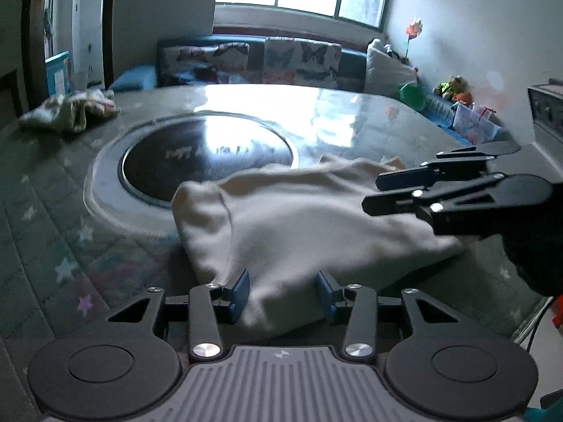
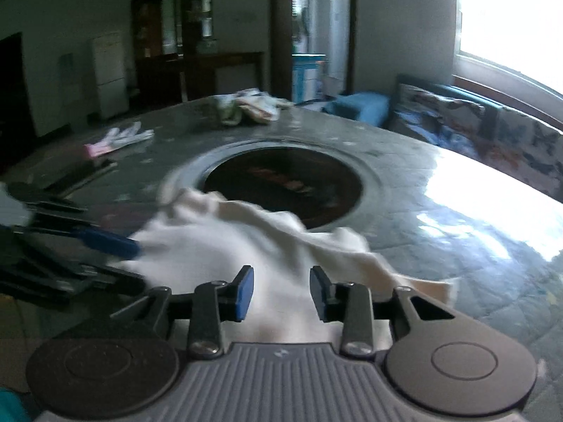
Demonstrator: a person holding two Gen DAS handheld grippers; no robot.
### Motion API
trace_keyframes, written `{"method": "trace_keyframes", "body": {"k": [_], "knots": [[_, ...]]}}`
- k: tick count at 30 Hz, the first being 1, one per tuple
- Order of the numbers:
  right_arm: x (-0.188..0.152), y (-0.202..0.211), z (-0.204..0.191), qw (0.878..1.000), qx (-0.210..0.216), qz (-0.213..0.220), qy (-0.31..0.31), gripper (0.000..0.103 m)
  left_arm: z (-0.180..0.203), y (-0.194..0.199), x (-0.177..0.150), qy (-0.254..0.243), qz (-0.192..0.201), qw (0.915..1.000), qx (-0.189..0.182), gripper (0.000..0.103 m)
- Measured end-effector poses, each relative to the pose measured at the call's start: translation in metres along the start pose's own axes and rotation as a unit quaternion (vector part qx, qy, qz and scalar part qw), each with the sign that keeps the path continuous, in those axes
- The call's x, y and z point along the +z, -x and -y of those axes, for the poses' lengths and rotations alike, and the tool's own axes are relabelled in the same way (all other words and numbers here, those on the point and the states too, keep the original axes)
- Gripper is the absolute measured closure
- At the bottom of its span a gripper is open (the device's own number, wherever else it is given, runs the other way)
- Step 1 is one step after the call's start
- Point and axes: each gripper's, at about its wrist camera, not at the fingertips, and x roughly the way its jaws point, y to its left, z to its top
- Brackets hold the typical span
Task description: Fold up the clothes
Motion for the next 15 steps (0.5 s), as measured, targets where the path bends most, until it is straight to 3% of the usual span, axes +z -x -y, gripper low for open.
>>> {"method": "trace_keyframes", "body": {"k": [4,8,15], "knots": [[-0.011,-0.012,-0.020,0.999,0.002,-0.025,0.034,0.068,-0.002,0.003,0.002,-0.002,0.000,1.0000,-0.009,0.057],[-0.009,-0.009,-0.022,0.999,0.001,-0.017,0.039,0.064,-0.008,0.009,0.019,-0.003,0.023,0.9997,-0.003,0.056],[0.002,-0.019,-0.017,1.000,0.001,-0.009,0.026,0.061,-0.035,-0.024,0.051,0.030,0.025,0.9992,0.012,0.056]]}}
